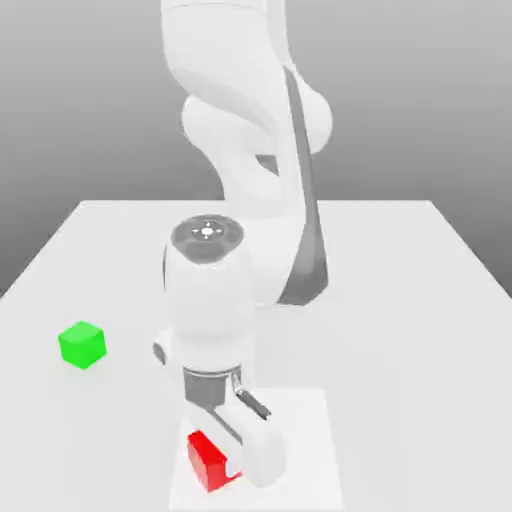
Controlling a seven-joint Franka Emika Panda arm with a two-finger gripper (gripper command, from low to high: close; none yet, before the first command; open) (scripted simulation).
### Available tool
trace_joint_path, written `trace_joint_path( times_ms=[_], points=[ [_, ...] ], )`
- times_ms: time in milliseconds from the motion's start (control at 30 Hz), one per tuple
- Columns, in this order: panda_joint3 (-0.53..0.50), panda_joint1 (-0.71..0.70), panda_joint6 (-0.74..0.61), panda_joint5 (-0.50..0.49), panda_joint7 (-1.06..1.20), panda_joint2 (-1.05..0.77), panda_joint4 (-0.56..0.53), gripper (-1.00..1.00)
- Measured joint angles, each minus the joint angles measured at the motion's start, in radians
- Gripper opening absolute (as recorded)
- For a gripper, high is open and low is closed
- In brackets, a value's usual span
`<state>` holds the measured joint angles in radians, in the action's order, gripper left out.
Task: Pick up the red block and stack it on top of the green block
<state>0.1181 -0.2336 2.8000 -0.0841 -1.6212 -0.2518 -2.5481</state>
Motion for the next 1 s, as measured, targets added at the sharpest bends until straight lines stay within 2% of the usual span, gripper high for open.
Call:
trace_joint_path(
  times_ms=[67,167,400,633,767,900,933,1000],
  points=[
    [0.010,-0.006,-0.058,0.024,0.018,0.069,-0.012,-1.00],
    [-0.051,-0.056,-0.086,0.003,0.001,0.139,-0.056,-1.00],
    [-0.180,-0.306,-0.109,-0.054,-0.050,0.286,-0.180,-1.00],
    [-0.316,-0.463,-0.125,-0.032,-0.044,0.435,-0.306,-1.00],
    [-0.355,-0.474,-0.038,0.018,-0.011,0.368,-0.326,-1.00],
    [-0.341,-0.467,0.095,0.115,0.056,0.228,-0.322,-1.00],
    [-0.334,-0.469,0.115,0.133,0.069,0.206,-0.321,1.00],
    [-0.334,-0.469,0.115,0.133,0.069,0.206,-0.321,1.00]
  ],
)
